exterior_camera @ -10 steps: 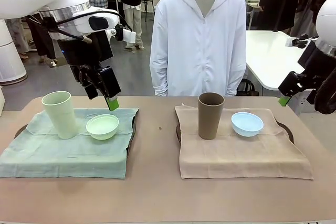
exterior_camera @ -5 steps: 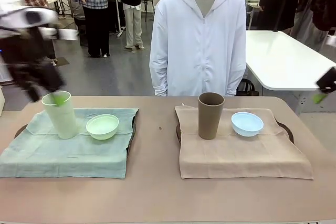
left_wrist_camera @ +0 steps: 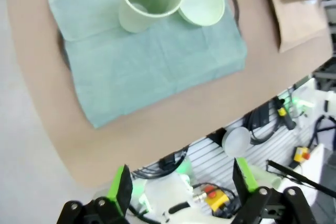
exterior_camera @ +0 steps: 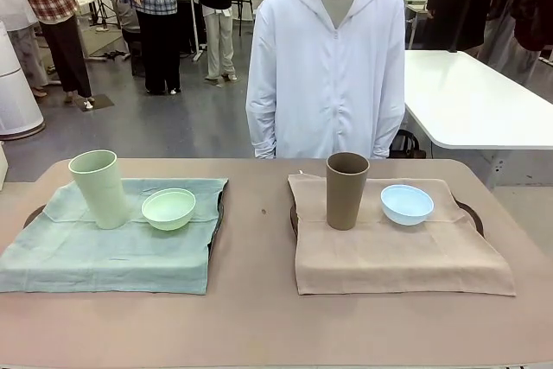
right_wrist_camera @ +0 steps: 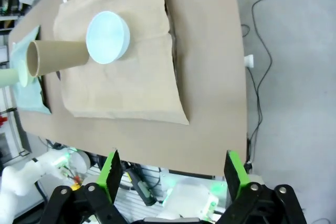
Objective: Set up a tray with a mat and arrange the tableware.
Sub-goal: Place the Picnic Bowl and Reusable plastic cup back onto the Handle tray in front of the human's position.
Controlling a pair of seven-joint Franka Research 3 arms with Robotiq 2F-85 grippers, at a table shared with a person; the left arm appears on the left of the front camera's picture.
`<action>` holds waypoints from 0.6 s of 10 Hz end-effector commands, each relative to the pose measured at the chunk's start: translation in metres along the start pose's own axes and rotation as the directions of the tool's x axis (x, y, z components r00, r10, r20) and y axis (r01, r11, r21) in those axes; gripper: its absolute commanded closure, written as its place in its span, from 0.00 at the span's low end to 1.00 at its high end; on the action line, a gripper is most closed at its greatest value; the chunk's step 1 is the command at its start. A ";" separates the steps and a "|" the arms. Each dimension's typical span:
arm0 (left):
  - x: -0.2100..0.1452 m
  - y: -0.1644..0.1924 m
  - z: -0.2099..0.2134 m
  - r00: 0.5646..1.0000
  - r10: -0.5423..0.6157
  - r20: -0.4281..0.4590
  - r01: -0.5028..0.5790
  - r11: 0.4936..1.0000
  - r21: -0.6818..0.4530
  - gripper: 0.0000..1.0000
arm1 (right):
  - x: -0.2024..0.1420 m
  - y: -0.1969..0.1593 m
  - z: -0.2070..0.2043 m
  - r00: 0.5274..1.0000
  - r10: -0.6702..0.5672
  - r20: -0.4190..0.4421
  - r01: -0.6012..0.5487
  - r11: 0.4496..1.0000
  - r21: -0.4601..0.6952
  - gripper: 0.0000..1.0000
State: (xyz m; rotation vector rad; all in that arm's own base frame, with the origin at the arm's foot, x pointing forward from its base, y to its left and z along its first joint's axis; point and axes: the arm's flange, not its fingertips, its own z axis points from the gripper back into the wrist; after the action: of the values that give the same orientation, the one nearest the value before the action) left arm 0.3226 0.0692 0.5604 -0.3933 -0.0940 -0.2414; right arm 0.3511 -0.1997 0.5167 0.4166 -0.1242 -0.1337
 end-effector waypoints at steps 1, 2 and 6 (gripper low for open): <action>0.009 -0.024 -0.009 0.999 -0.008 -0.032 0.009 1.000 0.024 0.00 | -0.005 0.015 0.000 0.999 0.033 0.007 -0.033 0.999 0.006 0.00; 0.000 0.000 0.000 1.000 0.000 0.000 0.000 1.000 0.000 0.00 | 0.000 0.000 0.000 1.000 0.000 0.000 0.000 1.000 0.000 0.00; -0.029 0.107 0.043 0.993 0.034 0.117 0.032 0.852 -0.523 0.00 | 0.008 -0.109 0.025 0.987 -0.027 -0.160 0.113 0.822 0.558 0.00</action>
State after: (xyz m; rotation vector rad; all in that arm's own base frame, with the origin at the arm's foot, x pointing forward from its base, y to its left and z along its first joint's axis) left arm 0.3043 0.1712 0.5552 -0.8148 -0.1681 -0.2081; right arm 0.3250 -0.2721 0.4992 0.8693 -0.0624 -0.1413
